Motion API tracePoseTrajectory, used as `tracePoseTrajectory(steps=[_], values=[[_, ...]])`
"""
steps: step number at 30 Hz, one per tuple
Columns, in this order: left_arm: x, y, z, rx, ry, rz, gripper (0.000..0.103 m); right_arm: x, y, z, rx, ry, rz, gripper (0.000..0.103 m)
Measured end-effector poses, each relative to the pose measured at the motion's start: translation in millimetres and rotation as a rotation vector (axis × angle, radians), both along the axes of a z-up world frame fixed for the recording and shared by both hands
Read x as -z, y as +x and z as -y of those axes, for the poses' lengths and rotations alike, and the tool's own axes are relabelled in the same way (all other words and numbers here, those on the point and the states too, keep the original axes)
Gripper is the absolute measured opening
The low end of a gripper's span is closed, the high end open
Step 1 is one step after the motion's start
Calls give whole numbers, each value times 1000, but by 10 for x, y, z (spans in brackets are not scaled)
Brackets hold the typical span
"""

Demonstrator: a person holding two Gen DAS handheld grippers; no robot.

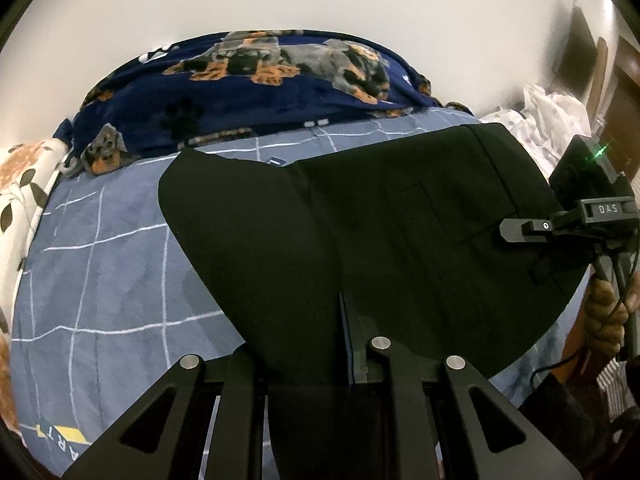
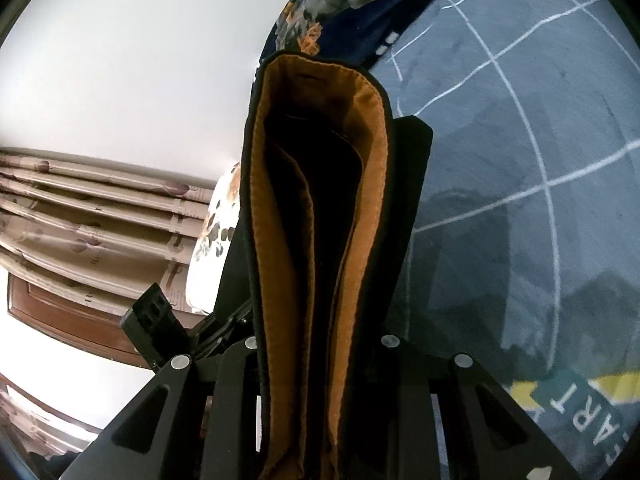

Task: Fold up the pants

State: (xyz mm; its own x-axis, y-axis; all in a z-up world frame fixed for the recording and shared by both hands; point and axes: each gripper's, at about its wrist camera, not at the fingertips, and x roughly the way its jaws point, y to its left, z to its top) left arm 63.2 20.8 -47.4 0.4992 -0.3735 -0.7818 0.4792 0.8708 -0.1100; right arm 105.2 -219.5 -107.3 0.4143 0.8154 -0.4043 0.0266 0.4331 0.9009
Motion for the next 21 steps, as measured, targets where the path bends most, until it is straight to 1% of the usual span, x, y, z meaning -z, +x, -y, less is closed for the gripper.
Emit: tracePoseTrajectory(steps=[11,16,21], values=[[-7,439,-107,-25,11,17,16,-15,458,-121,-16,3,9,22],[-22,700,-112,-36,17,38,16,-30,687,-131,-13,10,19,22],[17,982,-118,-52,17,39,16,18,852,-113,-9,18,23,22]])
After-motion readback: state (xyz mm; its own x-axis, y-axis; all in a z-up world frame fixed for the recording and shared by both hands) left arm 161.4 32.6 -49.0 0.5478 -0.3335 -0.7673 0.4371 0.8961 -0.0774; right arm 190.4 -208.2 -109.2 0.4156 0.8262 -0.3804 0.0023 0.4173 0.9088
